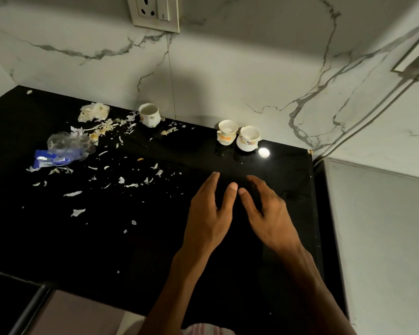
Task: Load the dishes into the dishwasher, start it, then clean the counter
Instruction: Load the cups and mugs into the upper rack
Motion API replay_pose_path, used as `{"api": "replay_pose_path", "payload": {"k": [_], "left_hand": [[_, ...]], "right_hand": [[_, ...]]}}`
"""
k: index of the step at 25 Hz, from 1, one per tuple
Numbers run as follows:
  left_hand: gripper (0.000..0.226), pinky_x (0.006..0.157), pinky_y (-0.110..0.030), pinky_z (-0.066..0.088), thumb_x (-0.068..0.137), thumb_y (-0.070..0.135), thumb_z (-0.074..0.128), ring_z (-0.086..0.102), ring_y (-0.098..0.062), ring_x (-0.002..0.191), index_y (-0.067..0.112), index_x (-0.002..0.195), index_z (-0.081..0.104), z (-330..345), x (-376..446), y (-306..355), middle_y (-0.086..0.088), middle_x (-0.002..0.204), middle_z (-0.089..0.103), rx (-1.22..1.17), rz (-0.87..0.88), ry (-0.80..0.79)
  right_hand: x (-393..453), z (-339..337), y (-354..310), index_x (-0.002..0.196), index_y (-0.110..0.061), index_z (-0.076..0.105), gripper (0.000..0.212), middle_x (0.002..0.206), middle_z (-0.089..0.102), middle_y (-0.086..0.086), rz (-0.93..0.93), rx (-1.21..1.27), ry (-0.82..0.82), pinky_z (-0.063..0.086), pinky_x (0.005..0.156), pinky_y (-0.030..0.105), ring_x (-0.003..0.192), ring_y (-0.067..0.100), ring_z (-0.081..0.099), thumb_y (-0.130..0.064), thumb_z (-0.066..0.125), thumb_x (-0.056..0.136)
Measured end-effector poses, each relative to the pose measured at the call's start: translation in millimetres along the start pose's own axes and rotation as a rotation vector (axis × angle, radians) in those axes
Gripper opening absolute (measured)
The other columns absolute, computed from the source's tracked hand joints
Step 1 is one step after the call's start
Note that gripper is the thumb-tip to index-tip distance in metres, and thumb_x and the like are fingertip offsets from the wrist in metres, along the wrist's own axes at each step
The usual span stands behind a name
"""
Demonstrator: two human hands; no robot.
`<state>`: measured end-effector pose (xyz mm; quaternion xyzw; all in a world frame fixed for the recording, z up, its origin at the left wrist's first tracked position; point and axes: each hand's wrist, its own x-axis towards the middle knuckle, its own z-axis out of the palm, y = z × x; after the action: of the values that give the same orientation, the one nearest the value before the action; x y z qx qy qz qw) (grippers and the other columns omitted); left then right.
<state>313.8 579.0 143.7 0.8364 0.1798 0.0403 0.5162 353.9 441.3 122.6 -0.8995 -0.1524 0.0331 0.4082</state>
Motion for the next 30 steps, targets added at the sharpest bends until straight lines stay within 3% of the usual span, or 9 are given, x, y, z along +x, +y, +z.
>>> {"api": "replay_pose_path", "payload": {"k": [8,11,16,20,27,30], "left_hand": [[0.059,0.109,-0.019,0.027,0.096,0.050,0.046,0.031,-0.004,0.139,0.023,0.147,0.036,-11,28,-19,0.006,0.152,0.037,-0.103,0.044,-0.029],[0.058,0.108,-0.018,0.026,0.097,0.047,0.046,0.031,-0.005,0.140,0.021,0.147,0.036,-14,36,-23,0.005,0.153,0.037,-0.090,0.033,-0.033],[0.058,0.107,-0.018,0.025,0.097,0.048,0.044,0.030,-0.005,0.140,0.023,0.148,0.034,-15,47,-30,0.006,0.153,0.035,-0.102,-0.005,-0.046],[0.058,0.105,-0.018,0.025,0.097,0.050,0.044,0.031,-0.007,0.140,0.023,0.147,0.034,-13,50,-39,0.005,0.153,0.035,-0.101,-0.044,-0.070],[0.059,0.103,-0.018,0.026,0.097,0.051,0.043,0.033,-0.010,0.139,0.020,0.147,0.035,-4,49,-58,0.001,0.152,0.037,-0.078,-0.064,-0.093],[0.056,0.104,-0.018,0.026,0.098,0.044,0.046,0.032,-0.010,0.140,0.021,0.147,0.034,-2,45,-67,0.001,0.153,0.036,-0.076,-0.065,-0.104]], "right_hand": [[139,22,34,0.134,-0.013,0.044,0.044,0.109,0.068,0.014,0.208,-0.300,0.060,0.056,0.081,0.045,0.098,0.033,0.067,-0.033,0.054,0.096],[186,22,40,0.141,-0.013,0.037,0.049,0.118,0.063,0.021,0.275,-0.455,-0.002,0.054,0.083,0.047,0.104,0.038,0.063,-0.031,0.051,0.098],[225,20,57,0.126,-0.007,0.055,0.042,0.117,0.064,0.018,0.376,-0.552,-0.092,0.052,0.084,0.042,0.103,0.033,0.063,-0.038,0.050,0.098],[216,19,62,0.122,-0.007,0.058,0.046,0.113,0.065,0.018,0.329,-0.566,-0.077,0.055,0.079,0.043,0.097,0.033,0.065,-0.045,0.044,0.100],[141,30,44,0.125,-0.011,0.057,0.038,0.111,0.066,0.019,0.230,-0.610,-0.227,0.055,0.075,0.036,0.096,0.033,0.067,-0.037,0.049,0.099],[100,40,25,0.126,-0.015,0.056,0.036,0.109,0.068,0.019,0.171,-0.590,-0.286,0.056,0.080,0.045,0.095,0.036,0.067,-0.038,0.042,0.101]]}}
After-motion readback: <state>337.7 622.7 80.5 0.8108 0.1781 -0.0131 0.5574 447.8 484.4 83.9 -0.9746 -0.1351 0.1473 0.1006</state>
